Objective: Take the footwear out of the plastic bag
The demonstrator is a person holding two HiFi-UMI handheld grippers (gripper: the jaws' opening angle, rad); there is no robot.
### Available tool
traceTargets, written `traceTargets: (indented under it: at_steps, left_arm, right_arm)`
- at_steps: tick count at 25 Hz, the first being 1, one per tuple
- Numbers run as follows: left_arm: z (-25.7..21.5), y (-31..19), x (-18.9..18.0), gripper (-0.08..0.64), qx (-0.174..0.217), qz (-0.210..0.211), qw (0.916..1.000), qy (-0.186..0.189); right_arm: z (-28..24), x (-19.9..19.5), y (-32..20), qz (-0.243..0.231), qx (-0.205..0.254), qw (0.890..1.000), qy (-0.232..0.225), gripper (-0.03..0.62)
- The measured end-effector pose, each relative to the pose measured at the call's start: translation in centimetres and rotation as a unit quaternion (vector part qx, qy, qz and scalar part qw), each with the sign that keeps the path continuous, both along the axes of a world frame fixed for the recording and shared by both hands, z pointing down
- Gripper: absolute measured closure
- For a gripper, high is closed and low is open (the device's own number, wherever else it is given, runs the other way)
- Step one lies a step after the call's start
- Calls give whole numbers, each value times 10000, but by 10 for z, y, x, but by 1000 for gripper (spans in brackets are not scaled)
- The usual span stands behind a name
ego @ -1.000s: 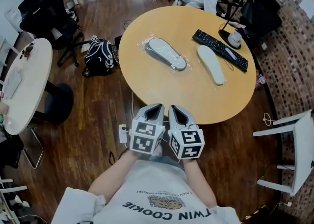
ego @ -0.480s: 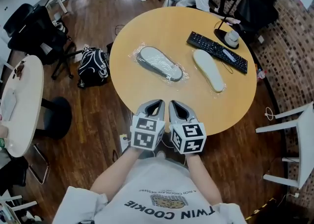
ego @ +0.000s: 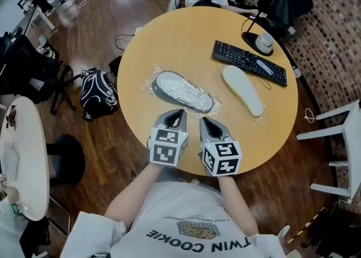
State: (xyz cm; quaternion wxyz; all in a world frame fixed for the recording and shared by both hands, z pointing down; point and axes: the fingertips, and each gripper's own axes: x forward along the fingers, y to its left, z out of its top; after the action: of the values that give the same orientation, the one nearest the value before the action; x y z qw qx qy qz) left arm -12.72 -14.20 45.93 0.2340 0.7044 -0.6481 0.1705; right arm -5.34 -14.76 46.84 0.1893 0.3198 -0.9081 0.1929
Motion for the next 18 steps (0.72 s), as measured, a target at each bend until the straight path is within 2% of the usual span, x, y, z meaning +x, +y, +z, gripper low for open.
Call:
traceTargets:
  at_steps: [10,18]
  left_arm:
    - [33,-64,-128,554,-395,203,9987,-247]
    - [74,-101,-182,554,-706,592,9951,-351]
  right_arm:
    - [22,-49,-56,692,-309,9968,246,588]
    - [48,-49,-79,1241,-747,9887,383,573]
